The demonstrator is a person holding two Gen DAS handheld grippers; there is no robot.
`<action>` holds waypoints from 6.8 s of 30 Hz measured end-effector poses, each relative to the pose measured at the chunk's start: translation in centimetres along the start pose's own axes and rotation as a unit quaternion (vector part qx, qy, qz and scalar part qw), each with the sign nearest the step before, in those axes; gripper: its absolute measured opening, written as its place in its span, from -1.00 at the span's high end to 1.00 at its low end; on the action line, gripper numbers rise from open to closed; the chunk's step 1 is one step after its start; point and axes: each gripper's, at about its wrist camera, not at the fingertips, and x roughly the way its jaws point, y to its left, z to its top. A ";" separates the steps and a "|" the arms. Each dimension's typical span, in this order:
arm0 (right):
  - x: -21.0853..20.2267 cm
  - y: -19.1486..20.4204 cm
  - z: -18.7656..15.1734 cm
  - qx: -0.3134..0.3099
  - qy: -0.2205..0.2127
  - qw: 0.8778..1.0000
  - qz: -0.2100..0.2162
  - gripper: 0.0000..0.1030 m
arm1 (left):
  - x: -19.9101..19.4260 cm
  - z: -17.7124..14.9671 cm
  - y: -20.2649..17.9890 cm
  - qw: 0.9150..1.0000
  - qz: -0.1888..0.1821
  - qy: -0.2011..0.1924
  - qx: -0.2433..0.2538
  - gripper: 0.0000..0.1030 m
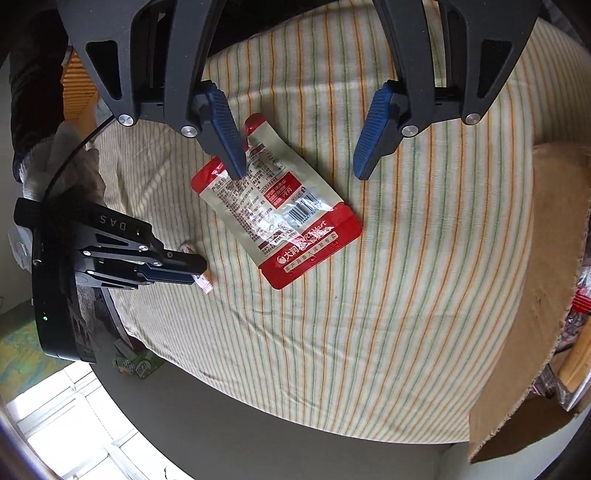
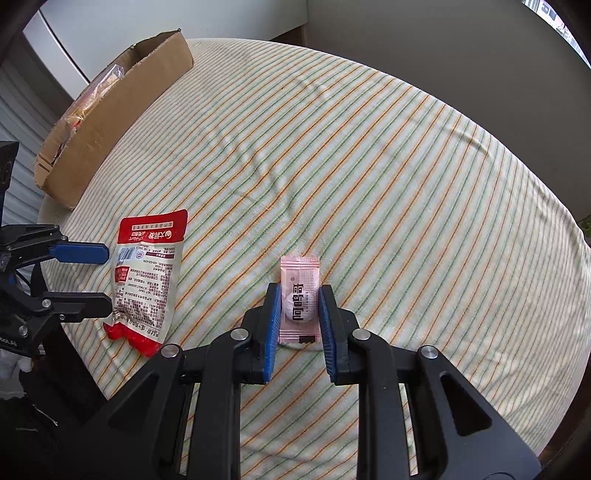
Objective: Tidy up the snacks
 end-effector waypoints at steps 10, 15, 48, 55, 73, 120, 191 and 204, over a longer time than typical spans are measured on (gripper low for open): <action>-1.5 -2.2 -2.0 0.023 -0.005 1.000 0.008 0.59 | 2.6 3.5 -4.7 0.996 0.053 0.000 0.069 -0.17; -1.4 -3.2 -1.8 0.040 -0.005 0.999 0.024 0.59 | 4.2 2.9 -8.0 0.983 0.107 0.006 0.148 -0.25; -1.1 -1.4 -1.5 0.019 0.011 0.999 -0.024 0.57 | 3.1 -0.9 -8.6 0.952 0.151 0.000 0.267 -0.13; -1.1 -1.3 -1.5 0.020 0.011 1.000 -0.021 0.57 | 4.2 -1.1 -8.9 0.947 0.160 0.022 0.278 -0.37; -1.3 -1.5 -1.8 0.025 0.007 0.999 -0.023 0.57 | 2.1 -1.3 -7.4 0.956 0.135 -0.013 0.261 0.17; -8.9 8.8 8.2 -0.030 -0.081 0.996 0.013 0.59 | -12.9 1.0 4.3 0.968 0.135 -0.162 0.139 0.38; -9.4 20.5 4.4 -0.050 -0.233 0.970 -0.043 -0.88 | -17.3 -6.2 11.2 0.921 0.227 -0.316 -0.029 -0.54; -9.8 19.3 -0.5 0.021 -0.252 0.966 -0.047 -0.89 | -16.8 -8.7 11.3 0.918 0.236 -0.312 -0.059 -0.54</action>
